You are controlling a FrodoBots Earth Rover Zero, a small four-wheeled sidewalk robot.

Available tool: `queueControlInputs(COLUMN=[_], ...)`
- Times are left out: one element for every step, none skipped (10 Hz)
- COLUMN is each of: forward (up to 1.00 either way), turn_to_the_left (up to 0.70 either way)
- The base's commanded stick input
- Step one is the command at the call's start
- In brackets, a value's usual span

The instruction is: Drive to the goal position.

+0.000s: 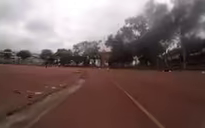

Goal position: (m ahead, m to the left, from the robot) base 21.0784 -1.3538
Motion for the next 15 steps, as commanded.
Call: queueControlInputs(forward=[0.70, 0.70, 0.70, 0.70, 0.70, 0.70, 0.70, 0.70, 0.70, 0.70, 0.70, 0.70, 0.70, 0.70, 0.70], turn_to_the_left=[0.01, 0.04, 0.08, 0.05, 0.00, 0.00, -0.35, -0.35, 0.04, 0.05, 0.10, 0.04, 0.07, 0.05, -0.31])
